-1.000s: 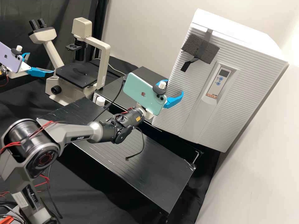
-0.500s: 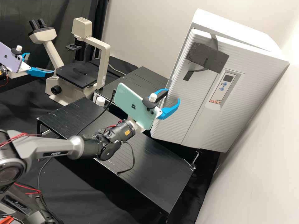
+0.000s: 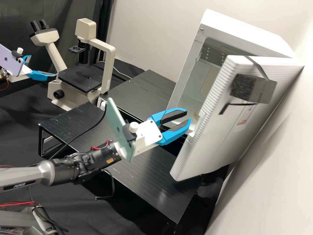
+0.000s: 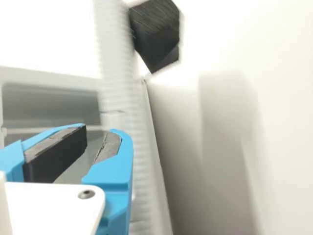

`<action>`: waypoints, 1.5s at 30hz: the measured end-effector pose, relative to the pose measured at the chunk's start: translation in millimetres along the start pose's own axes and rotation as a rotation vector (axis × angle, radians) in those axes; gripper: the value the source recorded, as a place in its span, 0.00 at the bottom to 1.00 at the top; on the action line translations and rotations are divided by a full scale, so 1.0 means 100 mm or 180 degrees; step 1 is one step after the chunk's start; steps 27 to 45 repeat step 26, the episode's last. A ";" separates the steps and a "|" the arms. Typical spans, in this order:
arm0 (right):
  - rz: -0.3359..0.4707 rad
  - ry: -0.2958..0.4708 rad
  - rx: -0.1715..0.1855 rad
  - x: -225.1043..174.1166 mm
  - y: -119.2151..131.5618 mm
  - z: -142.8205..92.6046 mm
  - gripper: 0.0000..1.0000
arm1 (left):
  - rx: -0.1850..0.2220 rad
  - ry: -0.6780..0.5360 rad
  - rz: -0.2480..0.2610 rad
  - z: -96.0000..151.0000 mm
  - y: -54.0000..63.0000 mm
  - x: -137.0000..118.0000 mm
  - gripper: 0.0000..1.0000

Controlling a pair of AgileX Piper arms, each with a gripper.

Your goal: Open the incubator door.

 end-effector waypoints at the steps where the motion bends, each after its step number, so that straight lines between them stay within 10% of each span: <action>1: 0.0023 0.0017 -0.0045 -0.03 0.01 -0.01 0.00 | 0.0000 0.0000 0.0000 0.00 0.00 0.00 1.00; 5: 0.0103 0.0039 -0.0082 -0.14 0.07 -0.02 0.00 | 0.0000 0.0000 0.0000 0.00 0.00 0.00 1.00; 6: 0.0139 0.0065 -0.0079 -0.15 0.08 -0.03 1.00 | 0.0000 0.0000 0.0000 0.00 0.00 0.00 1.00; 16: -0.0562 0.0691 0.0129 -0.15 -0.24 -0.18 1.00 | 0.0000 0.0000 0.0000 0.00 0.00 0.00 1.00; 26: -0.1265 0.0862 0.0877 -0.25 -0.66 -0.04 1.00 | 0.0000 0.0000 0.0000 0.00 0.00 0.00 1.00; 45: -0.1265 0.0862 0.0877 -0.25 -0.66 -0.04 1.00 | 0.0000 0.0000 0.0000 0.00 0.00 0.00 1.00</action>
